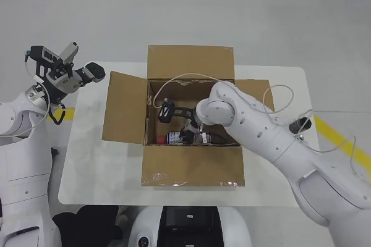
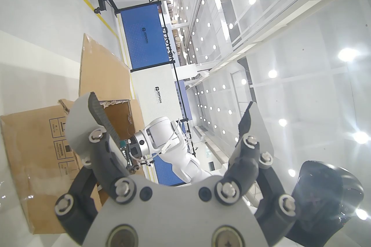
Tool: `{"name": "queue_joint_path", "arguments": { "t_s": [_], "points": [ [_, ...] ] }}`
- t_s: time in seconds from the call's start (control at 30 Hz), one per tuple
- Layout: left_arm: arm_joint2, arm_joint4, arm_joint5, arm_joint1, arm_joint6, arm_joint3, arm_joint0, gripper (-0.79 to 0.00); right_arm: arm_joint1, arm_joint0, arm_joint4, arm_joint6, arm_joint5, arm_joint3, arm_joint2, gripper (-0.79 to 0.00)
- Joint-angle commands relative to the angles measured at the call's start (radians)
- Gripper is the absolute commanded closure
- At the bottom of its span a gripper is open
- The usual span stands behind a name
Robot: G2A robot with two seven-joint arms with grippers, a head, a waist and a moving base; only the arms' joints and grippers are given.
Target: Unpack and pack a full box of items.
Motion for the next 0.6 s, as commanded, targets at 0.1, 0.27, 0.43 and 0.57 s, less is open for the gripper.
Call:
{"name": "queue_joint_path", "arguments": {
  "t_s": [0.1, 0.27, 0.43, 0.57],
  "points": [
    [0.000, 0.000, 0.000, 0.000, 0.000, 0.000, 0.000, -0.785, -0.025, 0.008, -0.012, -0.007, -0.008, 0.051, -0.022, -0.763],
    [0.000, 0.000, 0.000, 0.000, 0.000, 0.000, 0.000, -0.785, -0.047, 0.018, -0.014, -0.014, -0.021, 0.097, -0.034, -0.699],
    [0.000, 0.000, 0.000, 0.000, 0.000, 0.000, 0.000, -0.785, -0.064, 0.027, -0.017, -0.021, -0.030, 0.142, -0.039, -0.317],
    [0.000, 0.000, 0.000, 0.000, 0.000, 0.000, 0.000, -0.785, -0.071, 0.040, -0.006, -0.026, -0.037, 0.162, -0.027, 0.000]
  ]
}}
